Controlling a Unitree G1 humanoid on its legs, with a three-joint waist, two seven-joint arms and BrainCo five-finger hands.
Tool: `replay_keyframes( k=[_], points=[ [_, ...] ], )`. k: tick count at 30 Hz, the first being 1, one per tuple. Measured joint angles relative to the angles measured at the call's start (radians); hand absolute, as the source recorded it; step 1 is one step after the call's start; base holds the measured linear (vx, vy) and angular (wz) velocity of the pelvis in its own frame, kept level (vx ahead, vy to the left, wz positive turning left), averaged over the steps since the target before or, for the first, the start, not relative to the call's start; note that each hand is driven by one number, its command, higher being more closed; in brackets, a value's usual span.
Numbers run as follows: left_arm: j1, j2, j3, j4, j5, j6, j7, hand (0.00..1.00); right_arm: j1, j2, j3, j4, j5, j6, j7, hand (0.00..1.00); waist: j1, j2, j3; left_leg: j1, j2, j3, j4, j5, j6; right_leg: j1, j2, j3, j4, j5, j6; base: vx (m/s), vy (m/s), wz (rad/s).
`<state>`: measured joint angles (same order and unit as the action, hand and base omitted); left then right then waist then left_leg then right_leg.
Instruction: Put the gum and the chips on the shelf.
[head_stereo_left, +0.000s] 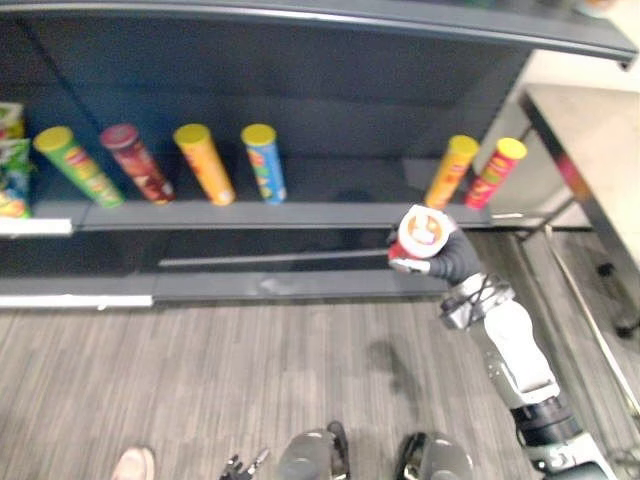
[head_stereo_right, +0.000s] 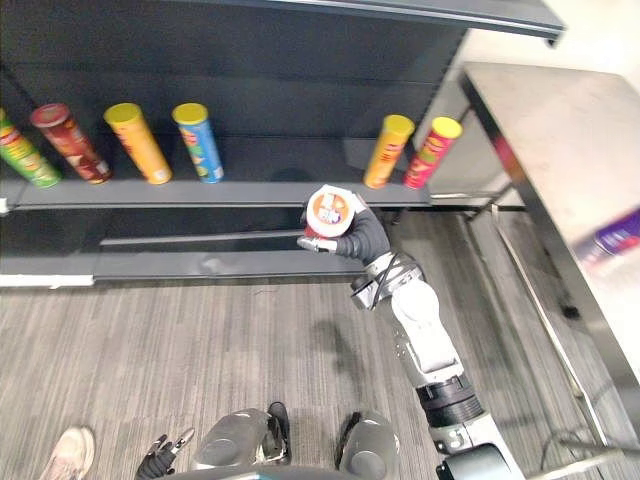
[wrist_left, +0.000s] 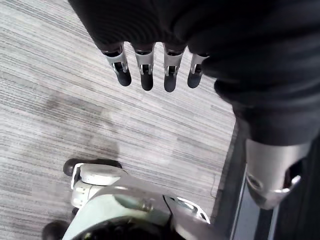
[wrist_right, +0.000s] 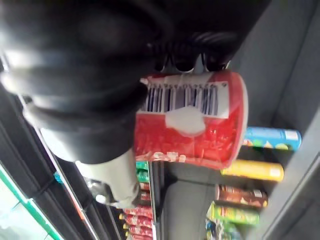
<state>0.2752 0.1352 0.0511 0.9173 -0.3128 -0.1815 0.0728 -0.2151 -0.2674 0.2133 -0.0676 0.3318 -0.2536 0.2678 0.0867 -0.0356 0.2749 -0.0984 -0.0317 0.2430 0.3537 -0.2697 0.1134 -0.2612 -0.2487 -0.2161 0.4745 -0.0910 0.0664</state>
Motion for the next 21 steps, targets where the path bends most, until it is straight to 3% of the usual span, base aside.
replay_keyframes(
  k=[3,5,12,21],
  points=[
    [0.002,0.012,-0.025,0.0,0.0,0.01,0.002,0.0,0.023,0.014,0.004,0.001,0.003,-0.001,0.005,1.0,0.001,-0.004,-0.023,0.034,-0.022,-0.027,-0.002,-0.012,-0.021,0.013,0.007,-0.007,-0.085,0.023,0.02,0.24,-0.145,0.69],
    [0.008,-0.002,-0.025,0.006,0.0,0.012,0.001,0.0,0.016,0.012,0.022,0.005,0.038,-0.005,0.004,1.0,0.003,0.02,-0.047,0.043,0.004,-0.04,-0.013,-0.006,-0.059,0.049,0.038,-0.017,-0.132,0.021,0.022,0.21,-0.163,0.12],
    [0.007,-0.006,-0.025,0.037,0.0,-0.018,-0.004,0.0,0.027,0.001,0.027,0.006,0.072,-0.015,0.003,1.0,-0.026,0.035,-0.079,0.095,0.048,-0.042,-0.14,0.062,-0.163,0.136,0.09,-0.101,-0.271,0.035,0.0,0.11,-0.139,0.12],
    [0.01,-0.005,-0.026,0.037,0.003,-0.027,-0.019,0.0,0.064,0.016,0.018,0.035,0.071,-0.017,0.003,1.0,-0.031,0.032,-0.093,0.154,0.051,-0.004,-0.257,0.116,-0.164,0.181,0.103,-0.133,-0.32,0.052,-0.009,-0.01,-0.028,0.12]
  ],
)
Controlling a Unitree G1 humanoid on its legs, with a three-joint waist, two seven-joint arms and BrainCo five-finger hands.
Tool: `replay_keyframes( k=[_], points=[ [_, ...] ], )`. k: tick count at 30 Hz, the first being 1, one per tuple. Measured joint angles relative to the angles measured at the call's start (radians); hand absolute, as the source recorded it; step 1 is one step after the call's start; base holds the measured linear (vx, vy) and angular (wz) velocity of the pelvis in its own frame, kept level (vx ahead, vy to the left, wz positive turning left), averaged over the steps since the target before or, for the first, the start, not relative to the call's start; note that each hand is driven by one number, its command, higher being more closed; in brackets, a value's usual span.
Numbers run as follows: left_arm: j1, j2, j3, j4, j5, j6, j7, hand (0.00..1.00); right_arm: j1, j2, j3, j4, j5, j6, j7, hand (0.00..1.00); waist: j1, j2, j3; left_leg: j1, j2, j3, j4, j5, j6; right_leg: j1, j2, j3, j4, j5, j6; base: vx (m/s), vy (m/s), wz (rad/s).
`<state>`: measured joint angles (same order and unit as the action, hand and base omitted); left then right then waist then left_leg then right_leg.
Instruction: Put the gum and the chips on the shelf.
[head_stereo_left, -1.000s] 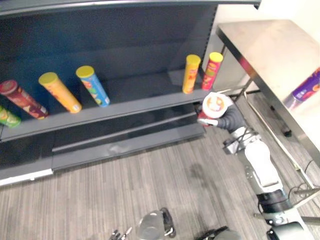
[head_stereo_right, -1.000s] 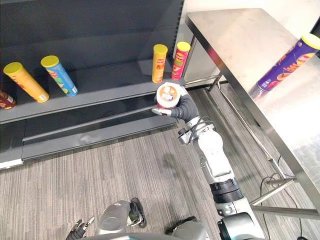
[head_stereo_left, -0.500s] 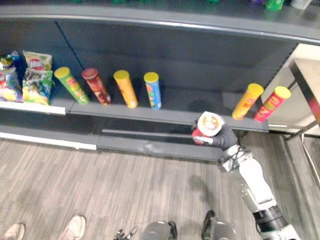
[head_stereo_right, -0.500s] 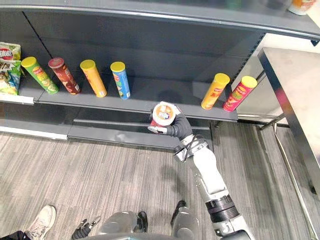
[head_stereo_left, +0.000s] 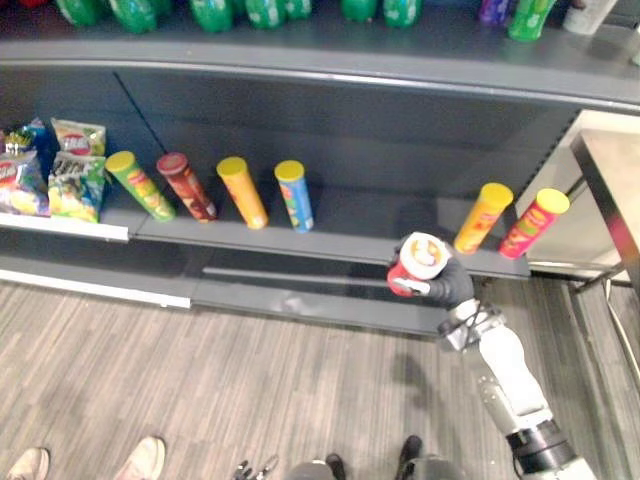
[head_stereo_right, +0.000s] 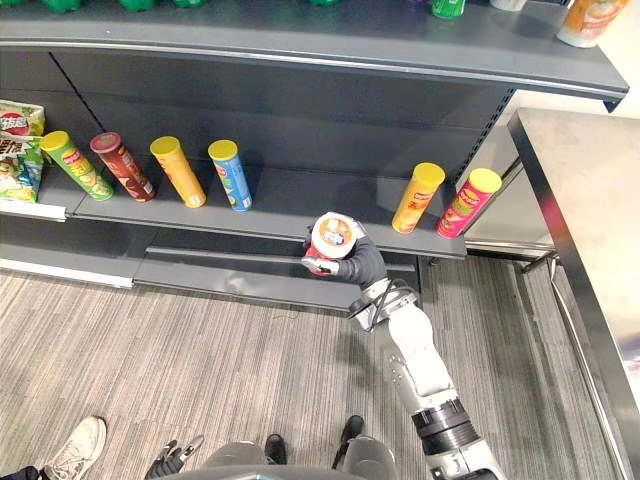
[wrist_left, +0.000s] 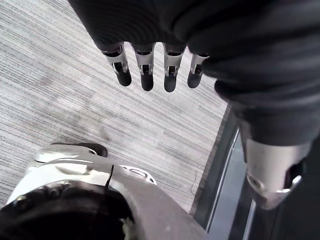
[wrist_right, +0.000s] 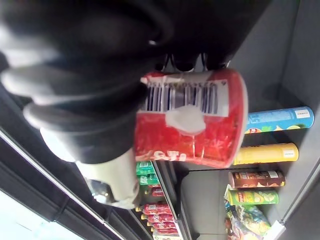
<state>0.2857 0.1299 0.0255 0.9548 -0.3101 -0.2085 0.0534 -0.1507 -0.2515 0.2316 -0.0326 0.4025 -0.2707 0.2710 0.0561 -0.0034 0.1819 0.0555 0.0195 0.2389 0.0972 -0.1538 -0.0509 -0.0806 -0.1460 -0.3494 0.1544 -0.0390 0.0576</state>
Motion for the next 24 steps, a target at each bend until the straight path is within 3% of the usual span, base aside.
replay_keyframes(
  k=[9,14,17,19,20,21,22,24],
  points=[
    [0.003,0.021,-0.041,0.001,0.01,0.018,0.0,0.0,0.056,0.028,-0.026,0.001,0.0,-0.009,-0.034,1.0,-0.025,-0.006,-0.012,0.0,0.005,0.02,-0.051,0.032,0.019,-0.008,0.007,0.001,-0.002,0.012,-0.005,-0.11,-0.019,0.02],
    [-0.011,0.04,-0.058,0.005,-0.003,0.055,-0.005,0.0,0.103,0.027,-0.028,0.001,0.0,-0.041,-0.068,1.0,-0.029,-0.023,-0.023,-0.034,0.017,0.028,-0.024,0.013,0.026,-0.074,0.001,0.008,0.095,-0.044,-0.038,-0.08,-0.084,-0.01],
    [-0.02,0.04,-0.058,0.027,-0.064,0.071,-0.025,0.0,0.114,0.02,-0.03,0.0,0.0,-0.041,-0.087,1.0,-0.035,-0.018,-0.021,-0.074,0.06,0.028,0.103,-0.052,0.017,-0.094,0.012,0.008,0.168,-0.107,-0.061,0.02,-0.144,-0.05],
    [-0.016,0.032,-0.059,0.042,-0.134,0.089,-0.065,0.0,0.146,0.013,-0.028,-0.013,0.0,-0.041,-0.086,1.0,-0.032,0.005,-0.032,-0.11,0.128,0.045,0.267,-0.107,0.006,-0.09,0.051,0.018,0.204,-0.162,-0.078,0.1,-0.172,-0.14],
    [-0.018,0.033,-0.057,0.043,-0.16,0.09,-0.077,0.0,0.148,0.014,-0.03,-0.014,0.0,-0.041,-0.086,1.0,-0.033,0.008,-0.029,-0.147,0.15,0.052,0.361,-0.106,0.009,-0.09,0.058,0.02,0.213,-0.173,-0.087,0.11,-0.171,-0.14],
    [-0.02,0.035,-0.058,0.04,-0.197,0.091,-0.094,0.0,0.155,0.013,-0.031,-0.014,-0.001,-0.04,-0.086,1.0,-0.035,0.005,-0.027,-0.239,0.187,0.047,0.548,-0.043,0.028,-0.082,0.06,0.025,0.215,-0.18,-0.098,0.13,-0.155,-0.21],
    [-0.023,0.032,-0.057,0.04,-0.206,0.09,-0.1,0.0,0.155,0.017,-0.032,-0.014,-0.001,-0.041,-0.084,1.0,-0.031,-0.001,-0.01,-0.284,0.199,0.046,0.638,-0.031,0.026,-0.052,0.048,0.035,0.214,-0.188,-0.106,0.14,-0.156,-0.24],
    [-0.024,0.032,-0.062,0.04,-0.217,0.089,-0.104,0.0,0.155,0.017,-0.042,-0.014,-0.003,-0.042,-0.076,1.0,-0.034,-0.002,0.001,-0.296,0.199,0.048,0.608,-0.045,0.019,-0.017,0.032,0.043,0.219,-0.207,-0.11,0.21,-0.107,-0.17]
  ],
)
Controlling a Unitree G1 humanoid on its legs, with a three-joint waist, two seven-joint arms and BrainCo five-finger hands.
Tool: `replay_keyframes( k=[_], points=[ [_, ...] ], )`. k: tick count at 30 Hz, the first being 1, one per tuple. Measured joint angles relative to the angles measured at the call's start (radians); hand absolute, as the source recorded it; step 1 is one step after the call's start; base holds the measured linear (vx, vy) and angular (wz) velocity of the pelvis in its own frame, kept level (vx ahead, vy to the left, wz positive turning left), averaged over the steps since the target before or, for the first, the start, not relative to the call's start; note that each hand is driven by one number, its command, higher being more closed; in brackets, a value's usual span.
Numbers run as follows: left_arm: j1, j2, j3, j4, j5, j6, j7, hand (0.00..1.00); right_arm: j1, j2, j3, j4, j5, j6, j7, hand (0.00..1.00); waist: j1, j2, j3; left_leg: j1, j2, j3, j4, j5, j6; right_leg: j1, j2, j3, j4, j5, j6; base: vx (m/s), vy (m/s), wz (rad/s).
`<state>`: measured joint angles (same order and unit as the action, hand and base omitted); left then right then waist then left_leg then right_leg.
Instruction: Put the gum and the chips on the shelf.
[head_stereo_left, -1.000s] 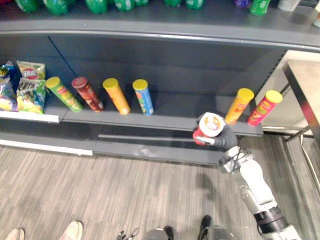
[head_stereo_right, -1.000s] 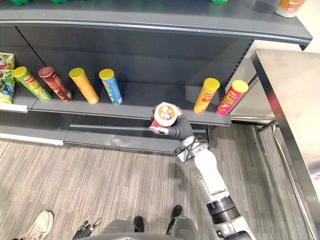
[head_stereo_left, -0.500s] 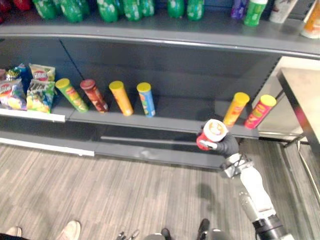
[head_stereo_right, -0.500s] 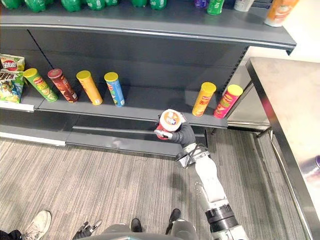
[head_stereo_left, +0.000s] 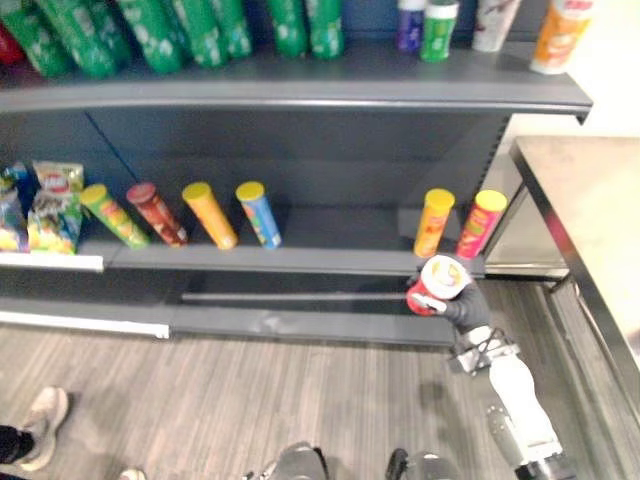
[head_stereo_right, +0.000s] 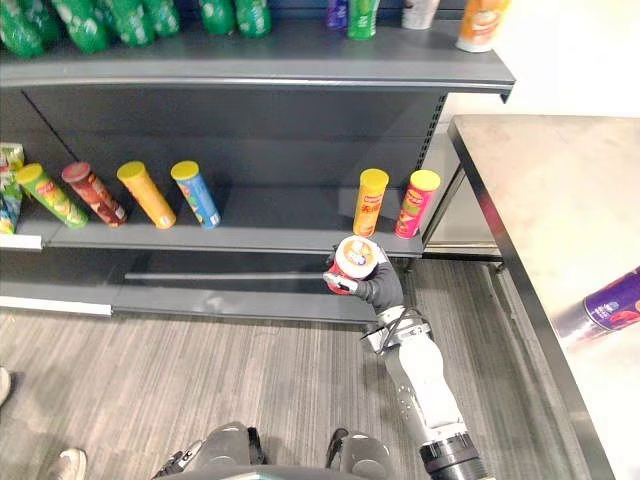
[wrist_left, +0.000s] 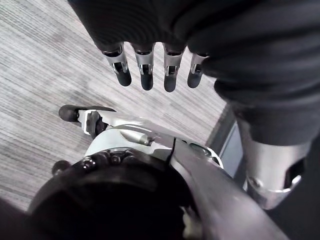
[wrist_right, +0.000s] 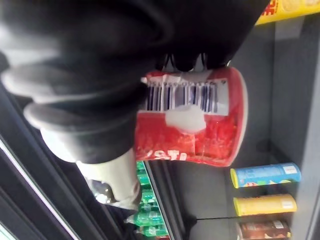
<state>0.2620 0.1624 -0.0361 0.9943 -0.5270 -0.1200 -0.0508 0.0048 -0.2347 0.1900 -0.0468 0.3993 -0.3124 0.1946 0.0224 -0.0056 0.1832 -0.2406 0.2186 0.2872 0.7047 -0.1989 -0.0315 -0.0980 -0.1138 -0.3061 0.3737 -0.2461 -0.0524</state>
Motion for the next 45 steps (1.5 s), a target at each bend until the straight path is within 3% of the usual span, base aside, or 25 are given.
replay_keyframes(
  k=[4,6,8,11,13,16,18,19,21,23,24,27,29,30,34,37,40,45],
  points=[
    [0.003,-0.003,-0.018,-0.002,0.009,-0.002,-0.011,0.0,-0.002,0.0,-0.013,0.001,-0.006,-0.002,0.001,1.0,0.003,0.007,0.0,-0.002,-0.032,-0.04,-0.201,0.023,-0.035,0.026,-0.025,0.043,0.023,-0.039,0.013,0.21,0.002,-0.22],
    [0.011,-0.003,-0.018,-0.001,0.029,-0.002,0.002,0.0,-0.002,-0.003,-0.01,0.012,-0.007,-0.012,0.001,1.0,0.001,0.008,0.002,0.002,-0.036,-0.084,-0.299,0.057,-0.069,0.049,-0.023,0.07,0.034,-0.058,0.039,0.25,0.096,-0.36],
    [0.017,-0.004,-0.019,-0.001,0.033,-0.003,0.013,0.0,-0.001,-0.005,-0.004,0.025,-0.007,-0.029,0.002,1.0,0.003,0.009,0.0,0.027,-0.038,-0.084,-0.361,0.09,-0.081,0.071,-0.022,0.1,0.034,-0.073,0.064,0.29,0.176,-0.55],
    [0.02,-0.002,-0.035,0.008,0.046,-0.003,0.006,0.0,0.007,-0.018,-0.007,0.031,-0.007,-0.059,0.005,1.0,-0.004,0.025,-0.014,0.088,-0.057,-0.068,-0.421,0.132,-0.061,0.09,-0.025,0.169,0.046,-0.109,0.127,0.34,0.345,-0.62],
    [0.013,0.019,-0.037,0.015,0.066,-0.01,0.005,0.0,0.039,-0.003,-0.011,0.03,-0.007,-0.061,0.005,1.0,-0.011,-0.02,-0.028,0.094,-0.097,-0.031,-0.417,0.102,-0.034,0.088,-0.073,0.185,0.038,-0.104,0.153,0.26,0.286,-0.27],
    [0.0,0.034,-0.044,0.022,0.071,-0.01,0.003,0.0,0.067,0.011,-0.028,0.022,-0.007,-0.061,0.002,1.0,-0.021,-0.041,-0.028,0.105,-0.145,0.005,-0.405,0.07,0.017,0.108,-0.122,0.195,0.004,-0.054,0.194,0.27,0.277,-0.12],
    [-0.001,0.034,-0.058,0.022,0.072,-0.011,0.002,0.0,0.071,0.011,-0.027,0.022,-0.007,-0.061,0.0,1.0,-0.02,-0.034,-0.027,0.145,-0.161,0.017,-0.422,0.058,0.031,0.101,-0.135,0.206,0.055,-0.006,0.184,0.18,0.238,-0.21],
    [-0.001,0.034,-0.063,0.022,0.075,-0.014,0.002,0.0,0.071,0.011,-0.027,0.022,-0.007,-0.062,0.0,1.0,-0.02,-0.027,-0.025,0.185,-0.162,0.029,-0.454,0.05,0.035,0.075,-0.139,0.205,0.124,0.034,0.154,0.17,0.275,-0.26],
    [-0.001,0.033,-0.066,0.022,0.077,-0.019,0.001,0.0,0.068,0.014,-0.025,0.022,-0.007,-0.067,0.007,1.0,-0.017,-0.025,-0.024,0.243,-0.163,0.045,-0.516,0.04,0.036,0.028,-0.157,0.186,0.226,0.088,0.128,0.12,0.232,-0.38],
    [0.007,0.036,-0.061,0.021,0.076,-0.023,0.002,0.0,0.058,0.018,-0.008,0.022,-0.006,-0.067,0.015,1.0,-0.01,-0.03,-0.028,0.281,-0.157,0.086,-0.554,0.04,0.036,0.002,-0.175,0.142,0.251,0.089,0.12,0.08,0.106,-0.57],
    [0.008,0.035,-0.053,0.022,0.073,-0.022,0.003,0.0,0.038,0.018,0.012,0.022,-0.006,-0.066,0.025,1.0,-0.003,-0.03,-0.029,0.296,-0.144,0.113,-0.571,0.039,0.035,-0.014,-0.177,0.093,0.218,0.079,0.109,0.07,0.02,-0.76],
    [0.004,0.032,-0.029,0.001,0.069,-0.021,0.004,0.0,-0.02,0.018,0.051,0.022,-0.005,-0.055,0.041,1.0,0.007,-0.036,-0.033,0.301,-0.108,0.166,-0.579,0.044,0.017,-0.034,-0.158,-0.018,0.015,0.102,0.122,0.07,-0.049,-0.59],
    [0.002,0.032,-0.01,-0.008,0.07,-0.018,0.004,0.0,-0.048,0.018,0.063,0.022,-0.004,-0.036,0.043,1.0,0.01,-0.051,-0.04,0.299,-0.108,0.18,-0.578,0.049,0.002,-0.029,-0.144,-0.027,-0.113,0.237,0.122,0.08,-0.14,-0.25],
    [-0.003,0.032,0.006,-0.008,0.07,-0.009,0.006,0.0,-0.058,0.015,0.06,0.023,-0.002,-0.026,0.044,1.0,0.01,-0.055,-0.044,0.304,-0.106,0.175,-0.58,0.053,-0.007,-0.008,-0.135,-0.027,-0.147,0.241,0.139,0.08,-0.145,-0.04],
    [0.011,-0.009,0.037,-0.007,0.07,0.002,0.008,0.0,-0.076,0.011,0.061,0.023,0.017,-0.016,0.05,1.0,0.013,-0.007,-0.051,0.336,-0.063,0.17,-0.647,0.097,-0.063,0.054,-0.063,-0.055,-0.26,0.241,0.139,0.05,-0.172,-0.03],
    [0.019,-0.013,0.045,-0.003,0.075,0.001,0.002,0.0,-0.076,0.009,0.067,0.023,0.018,-0.011,0.051,1.0,0.013,-0.002,-0.06,0.363,-0.037,0.158,-0.699,0.135,-0.089,0.104,-0.01,-0.081,-0.337,0.254,0.126,0.01,-0.158,0.1],
    [0.02,-0.017,0.055,0.001,0.091,-0.002,0.001,0.0,-0.076,0.006,0.092,0.023,0.025,0.007,0.056,1.0,0.02,-0.001,-0.076,0.368,-0.02,0.158,-0.73,0.159,-0.105,0.121,0.026,-0.087,-0.396,0.269,0.114,-0.01,-0.123,0.0],
    [0.019,-0.03,0.062,0.001,0.11,-0.003,0.001,0.0,-0.071,0.003,0.095,0.024,0.026,0.023,0.056,1.0,0.019,0.015,-0.086,0.368,-0.02,0.159,-0.756,0.174,-0.108,0.128,0.039,-0.088,-0.435,0.29,0.111,0.01,-0.013,0.0]
  ],
)
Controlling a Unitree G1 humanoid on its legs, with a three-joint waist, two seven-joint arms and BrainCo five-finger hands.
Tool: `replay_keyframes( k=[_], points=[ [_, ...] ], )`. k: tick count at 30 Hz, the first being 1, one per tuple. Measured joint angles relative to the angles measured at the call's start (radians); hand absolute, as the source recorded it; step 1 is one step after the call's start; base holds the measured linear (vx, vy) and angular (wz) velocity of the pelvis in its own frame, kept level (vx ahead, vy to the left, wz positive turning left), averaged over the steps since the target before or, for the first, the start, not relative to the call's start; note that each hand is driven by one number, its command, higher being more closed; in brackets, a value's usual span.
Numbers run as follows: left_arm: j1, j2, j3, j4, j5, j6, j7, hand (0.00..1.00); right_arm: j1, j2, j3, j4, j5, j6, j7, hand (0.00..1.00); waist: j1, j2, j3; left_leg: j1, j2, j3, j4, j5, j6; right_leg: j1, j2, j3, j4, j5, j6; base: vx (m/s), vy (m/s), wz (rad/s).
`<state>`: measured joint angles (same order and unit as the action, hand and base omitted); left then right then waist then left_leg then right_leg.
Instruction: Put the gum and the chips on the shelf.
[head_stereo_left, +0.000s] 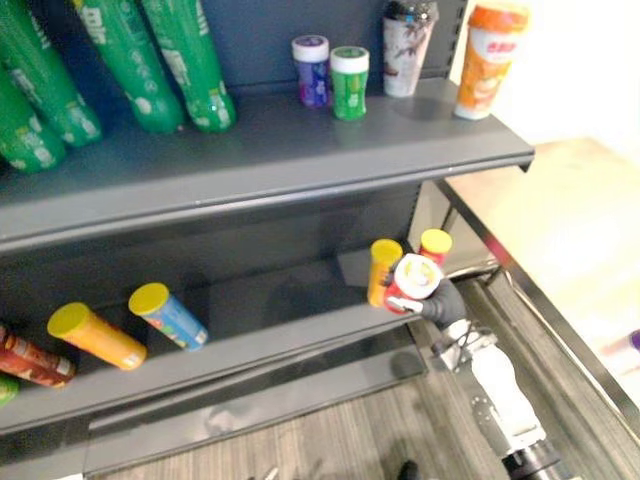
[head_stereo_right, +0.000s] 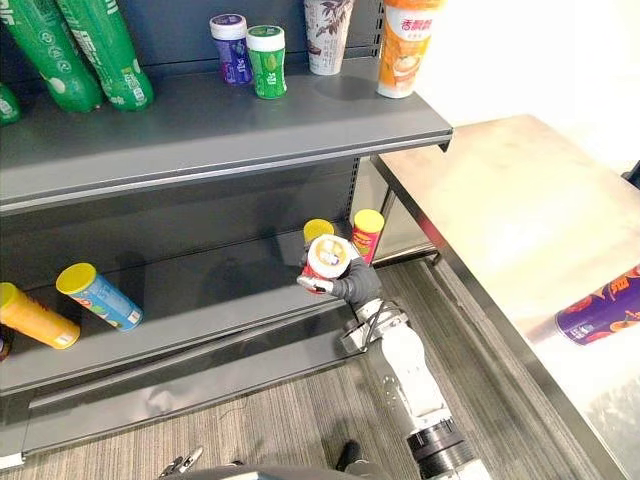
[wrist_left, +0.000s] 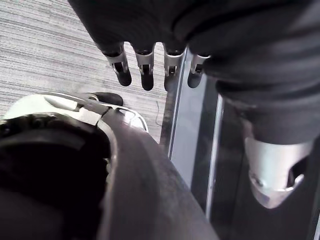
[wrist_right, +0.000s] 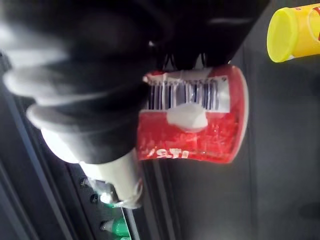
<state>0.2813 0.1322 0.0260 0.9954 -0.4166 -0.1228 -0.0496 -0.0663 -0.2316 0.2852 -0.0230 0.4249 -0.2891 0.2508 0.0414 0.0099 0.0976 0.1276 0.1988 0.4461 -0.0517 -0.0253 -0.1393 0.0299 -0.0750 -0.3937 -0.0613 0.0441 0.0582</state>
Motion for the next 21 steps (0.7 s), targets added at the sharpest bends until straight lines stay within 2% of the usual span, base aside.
replay_keyframes(
  k=[5,11,15,21],
  points=[
    [-0.001,-0.001,-0.001,-0.001,0.001,0.0,0.002,0.0,0.011,-0.005,-0.002,0.0,-0.012,0.009,0.005,1.0,-0.007,0.003,-0.004,0.012,-0.008,0.003,-0.014,0.0,0.0,0.022,0.003,0.001,-0.036,0.017,0.007,0.04,0.013,0.01],
    [-0.004,-0.001,0.0,-0.004,0.008,0.0,0.002,0.0,0.022,-0.04,-0.027,0.0,-0.015,0.075,0.012,1.0,-0.01,0.003,-0.008,0.02,-0.014,0.005,-0.017,0.0,0.0,0.031,0.001,0.003,-0.044,0.02,0.006,0.0,0.0,0.0],
    [-0.003,-0.001,0.0,-0.004,0.028,0.0,0.004,0.0,0.023,-0.053,-0.107,0.0,-0.023,0.095,-0.032,1.0,-0.01,0.007,-0.012,0.022,-0.013,0.005,-0.017,0.0,0.0,0.033,0.0,0.003,-0.04,0.02,0.006,0.0,0.0,0.0],
    [-0.002,-0.004,0.0,-0.007,0.051,0.005,0.003,0.0,0.023,-0.13,-0.258,-0.001,-0.028,0.117,-0.073,1.0,-0.012,0.015,-0.023,0.031,-0.015,0.007,-0.018,0.0,0.0,0.032,-0.003,0.009,-0.025,0.02,0.006,-0.01,0.002,-0.02]
  ],
)
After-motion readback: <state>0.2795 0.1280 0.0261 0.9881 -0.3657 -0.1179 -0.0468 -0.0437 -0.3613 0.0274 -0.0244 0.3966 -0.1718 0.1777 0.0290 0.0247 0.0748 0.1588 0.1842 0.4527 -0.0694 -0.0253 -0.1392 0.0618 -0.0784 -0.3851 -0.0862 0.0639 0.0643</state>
